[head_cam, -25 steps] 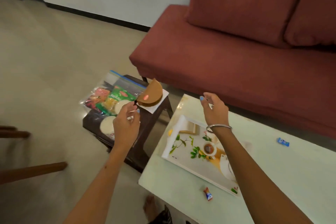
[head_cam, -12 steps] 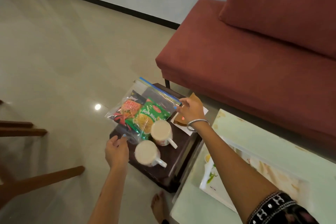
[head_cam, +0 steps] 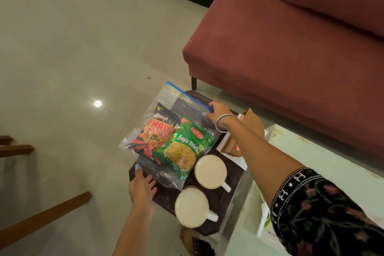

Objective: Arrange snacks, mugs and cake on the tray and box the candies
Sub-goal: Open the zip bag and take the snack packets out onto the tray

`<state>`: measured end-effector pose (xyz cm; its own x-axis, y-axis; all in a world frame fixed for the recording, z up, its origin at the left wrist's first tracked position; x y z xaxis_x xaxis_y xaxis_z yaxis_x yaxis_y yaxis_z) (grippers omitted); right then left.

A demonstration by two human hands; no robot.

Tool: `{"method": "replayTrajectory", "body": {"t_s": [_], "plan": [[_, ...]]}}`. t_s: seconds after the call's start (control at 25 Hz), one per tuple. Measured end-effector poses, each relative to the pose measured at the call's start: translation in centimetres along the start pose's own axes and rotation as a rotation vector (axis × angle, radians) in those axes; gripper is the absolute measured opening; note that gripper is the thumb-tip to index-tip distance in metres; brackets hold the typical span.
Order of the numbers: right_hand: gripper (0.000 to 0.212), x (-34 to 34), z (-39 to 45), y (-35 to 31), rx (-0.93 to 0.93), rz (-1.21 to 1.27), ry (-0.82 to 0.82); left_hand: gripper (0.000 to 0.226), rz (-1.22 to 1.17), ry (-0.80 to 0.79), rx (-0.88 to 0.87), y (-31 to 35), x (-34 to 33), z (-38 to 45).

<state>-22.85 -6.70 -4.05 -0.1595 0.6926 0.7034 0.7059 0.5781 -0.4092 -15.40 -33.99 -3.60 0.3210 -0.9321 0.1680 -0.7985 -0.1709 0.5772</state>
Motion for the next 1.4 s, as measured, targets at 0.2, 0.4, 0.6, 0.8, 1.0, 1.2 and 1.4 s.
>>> {"method": "replayTrajectory", "body": {"t_s": [0.2,0.4,0.6,0.8,1.0,1.2,1.4], "plan": [[0.043,0.0,1.3,-0.3,-0.091,-0.058,-0.072,0.032,0.007,-0.047,0.031,0.7,-0.3,1.5],[0.03,3.3,-1.0,-3.1,0.096,0.187,-0.001,0.013,0.002,-0.084,-0.046,3.5,-0.8,0.9],[0.016,10.8,-8.0,-4.2,0.187,0.546,0.188,0.021,-0.06,-0.147,-0.141,7.7,-3.5,-2.8],[0.011,18.9,-18.0,-0.6,0.259,0.888,0.275,0.015,0.047,-0.301,-0.179,8.2,-8.3,-11.2],[0.01,22.7,-28.1,6.1,0.322,0.955,0.434,0.034,0.179,-0.348,-0.634,4.4,-12.1,-25.3],[0.013,21.6,-36.5,14.2,0.279,0.232,0.851,0.054,0.446,-0.663,-0.965,0.0,-15.8,-42.2],[0.013,17.9,-41.5,23.4,0.252,0.316,0.876,0.016,0.774,-0.652,-0.964,-9.1,-17.6,-46.2]]}}
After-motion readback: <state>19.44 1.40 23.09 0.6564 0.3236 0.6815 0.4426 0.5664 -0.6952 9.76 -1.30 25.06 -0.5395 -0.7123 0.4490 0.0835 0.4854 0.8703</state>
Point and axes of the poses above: each hand's wrist, its own z-axis towards the middle knuckle, its own x-axis out of the back of the hand, y = z × x, the point moved 1 cm from there along z, towards the middle knuckle, and after that the axes turned 4 degrees about -x, right-handed, at the moved point
